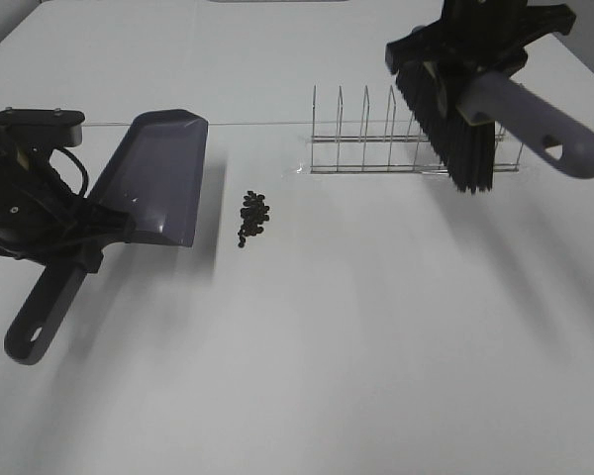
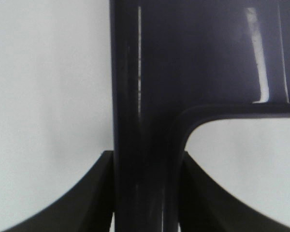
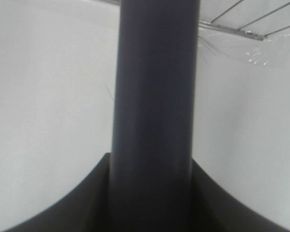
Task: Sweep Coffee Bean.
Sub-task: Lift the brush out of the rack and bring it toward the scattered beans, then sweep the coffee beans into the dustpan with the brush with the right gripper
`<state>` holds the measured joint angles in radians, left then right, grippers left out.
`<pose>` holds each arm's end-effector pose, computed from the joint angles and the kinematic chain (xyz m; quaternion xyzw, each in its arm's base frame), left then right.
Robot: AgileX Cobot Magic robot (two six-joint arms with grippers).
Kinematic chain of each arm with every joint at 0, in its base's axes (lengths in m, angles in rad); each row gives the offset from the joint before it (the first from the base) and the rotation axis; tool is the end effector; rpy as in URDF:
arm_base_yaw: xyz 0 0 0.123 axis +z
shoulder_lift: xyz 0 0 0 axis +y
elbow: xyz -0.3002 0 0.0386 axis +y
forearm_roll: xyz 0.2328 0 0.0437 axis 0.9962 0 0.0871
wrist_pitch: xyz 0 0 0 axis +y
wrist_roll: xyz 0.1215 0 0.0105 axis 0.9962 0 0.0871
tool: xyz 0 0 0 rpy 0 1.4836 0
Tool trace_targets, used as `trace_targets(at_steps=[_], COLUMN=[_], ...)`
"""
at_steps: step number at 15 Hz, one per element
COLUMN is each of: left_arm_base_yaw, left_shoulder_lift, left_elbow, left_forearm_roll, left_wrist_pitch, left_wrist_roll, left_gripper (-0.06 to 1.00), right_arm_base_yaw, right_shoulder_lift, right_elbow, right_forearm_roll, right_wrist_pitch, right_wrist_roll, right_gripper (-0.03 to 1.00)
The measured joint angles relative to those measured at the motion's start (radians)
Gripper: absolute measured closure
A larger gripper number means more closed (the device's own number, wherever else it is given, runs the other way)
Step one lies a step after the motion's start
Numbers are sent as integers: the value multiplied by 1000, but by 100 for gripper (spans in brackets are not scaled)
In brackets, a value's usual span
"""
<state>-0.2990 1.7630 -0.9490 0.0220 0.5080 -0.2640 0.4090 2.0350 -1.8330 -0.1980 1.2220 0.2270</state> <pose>0.3128 -0.0951 0.1559 0.0258 0.9856 -0.0398 0.1625 0.4073 0.1520 0.2538 -0.1124 0.9821 -0.0551 0.1404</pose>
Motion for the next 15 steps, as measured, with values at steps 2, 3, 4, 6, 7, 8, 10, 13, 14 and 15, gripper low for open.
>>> trace_targets(at_steps=[2, 3, 4, 6, 7, 8, 10, 13, 14, 15], left_arm_base_yaw=[0, 0, 0, 0, 0, 0, 0, 0, 0, 0], left_shoulder_lift=[68, 94, 116, 152, 174, 189, 200, 203, 203, 203], left_elbow=[0, 0, 0, 0, 0, -3, -12, -16, -16, -16], left_forearm_roll=[0, -5, -11, -22, -22, -22, -22, -22, -22, -22], left_wrist_pitch=[27, 23, 11, -24, -45, -56, -58, -61, -61, -62], left_wrist_roll=[0, 0, 0, 0, 0, -1, -1, 0, 0, 0], left_gripper=[59, 59, 59, 59, 59, 59, 59, 59, 59, 59], right_arm_base_yaw=[108, 139, 158, 170, 170, 170, 170, 196, 219, 232], right_shoulder_lift=[1, 2, 17, 64, 94, 117, 148, 218, 242, 257], right_elbow=[94, 117, 123, 126, 127, 129, 128, 65, 29, 6], right_forearm_roll=[-98, -104, -99, -90, -83, -75, -69, -50, -38, -30], right_wrist_pitch=[-3, -20, -32, -50, -62, -78, -113, -148, -138, -133], right_wrist_roll=[87, 119, 136, 145, 145, 145, 145, 87, 63, 54], right_gripper=[62, 62, 62, 62, 62, 62, 62, 62, 62, 62])
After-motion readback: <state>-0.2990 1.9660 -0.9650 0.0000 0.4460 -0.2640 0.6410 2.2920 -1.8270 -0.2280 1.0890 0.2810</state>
